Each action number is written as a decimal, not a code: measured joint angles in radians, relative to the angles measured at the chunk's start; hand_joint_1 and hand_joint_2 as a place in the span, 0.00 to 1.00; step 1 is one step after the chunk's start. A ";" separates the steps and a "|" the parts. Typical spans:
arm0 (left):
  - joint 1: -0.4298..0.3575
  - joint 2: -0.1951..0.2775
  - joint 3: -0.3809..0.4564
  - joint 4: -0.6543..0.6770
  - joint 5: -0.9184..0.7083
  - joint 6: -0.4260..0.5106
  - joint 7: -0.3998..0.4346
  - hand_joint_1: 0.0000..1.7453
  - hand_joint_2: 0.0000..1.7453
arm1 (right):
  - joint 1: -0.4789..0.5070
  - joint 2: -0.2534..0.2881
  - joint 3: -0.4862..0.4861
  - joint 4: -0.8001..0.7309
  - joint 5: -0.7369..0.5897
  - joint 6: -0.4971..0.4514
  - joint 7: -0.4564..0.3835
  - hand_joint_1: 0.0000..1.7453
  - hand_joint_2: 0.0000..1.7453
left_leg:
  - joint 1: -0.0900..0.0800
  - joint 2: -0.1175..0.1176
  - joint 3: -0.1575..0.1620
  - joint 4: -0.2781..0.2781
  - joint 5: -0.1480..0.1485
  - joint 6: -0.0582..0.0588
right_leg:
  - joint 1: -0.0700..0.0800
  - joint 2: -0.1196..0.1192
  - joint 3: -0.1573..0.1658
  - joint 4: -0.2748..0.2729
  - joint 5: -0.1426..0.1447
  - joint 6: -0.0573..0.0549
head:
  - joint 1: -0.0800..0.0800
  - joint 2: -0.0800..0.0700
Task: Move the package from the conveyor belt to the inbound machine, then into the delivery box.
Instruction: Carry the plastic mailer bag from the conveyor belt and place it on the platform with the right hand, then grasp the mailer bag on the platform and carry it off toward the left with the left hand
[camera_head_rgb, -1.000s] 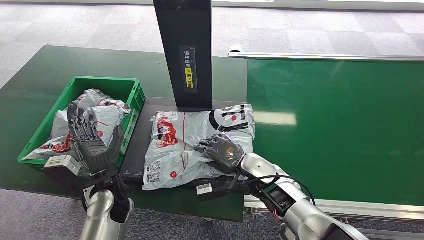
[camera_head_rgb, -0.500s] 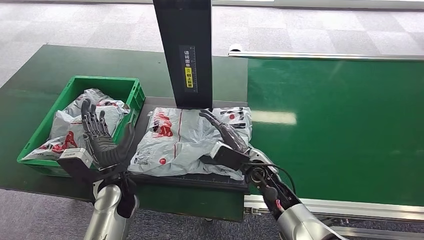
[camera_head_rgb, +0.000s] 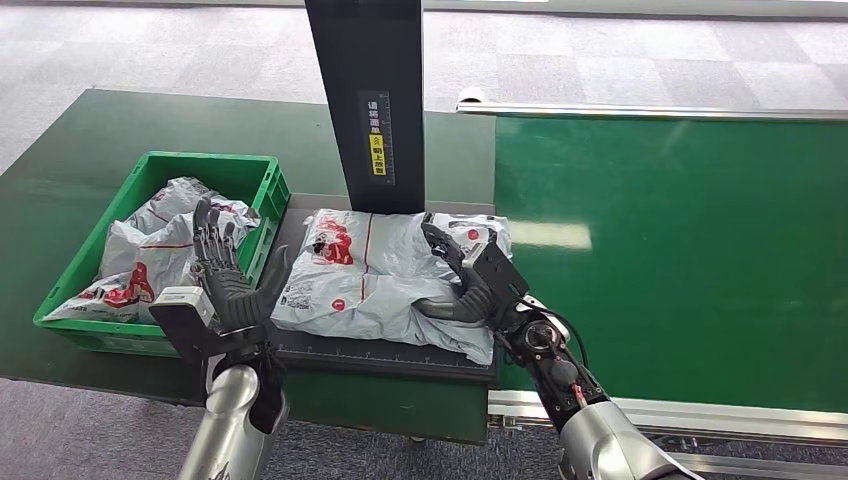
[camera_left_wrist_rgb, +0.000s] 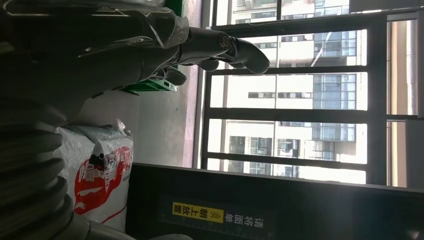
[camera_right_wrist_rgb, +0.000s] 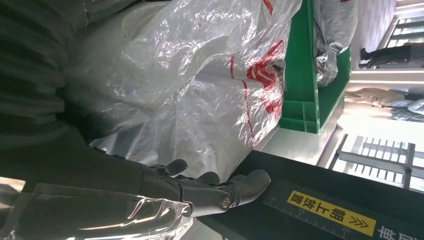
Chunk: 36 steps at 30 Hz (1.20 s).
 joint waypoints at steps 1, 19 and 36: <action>-0.001 0.000 0.000 0.002 0.000 0.000 0.000 0.00 1.00 | 0.000 0.000 -0.002 0.002 0.000 0.000 0.000 0.00 1.00 | 0.000 0.000 0.000 0.000 0.000 0.000 | 0.000 0.000 0.000 0.000 0.000 0.000 | 0.000 0.000; -0.008 0.002 -0.015 0.028 -0.057 -0.009 0.046 0.00 1.00 | -0.004 0.003 -0.027 0.007 -0.069 0.011 -0.011 0.00 1.00 | 0.000 0.000 0.000 0.000 0.000 0.000 | 0.000 0.000 0.000 0.000 0.000 0.000 | 0.000 0.000; -0.107 0.016 -0.105 0.239 -0.586 -0.091 0.335 0.00 1.00 | 0.026 0.013 -0.072 -0.218 -0.033 -0.209 -0.009 0.00 1.00 | 0.000 0.000 -0.001 0.000 0.000 0.000 | 0.000 0.000 -0.001 0.000 0.000 0.000 | 0.000 0.000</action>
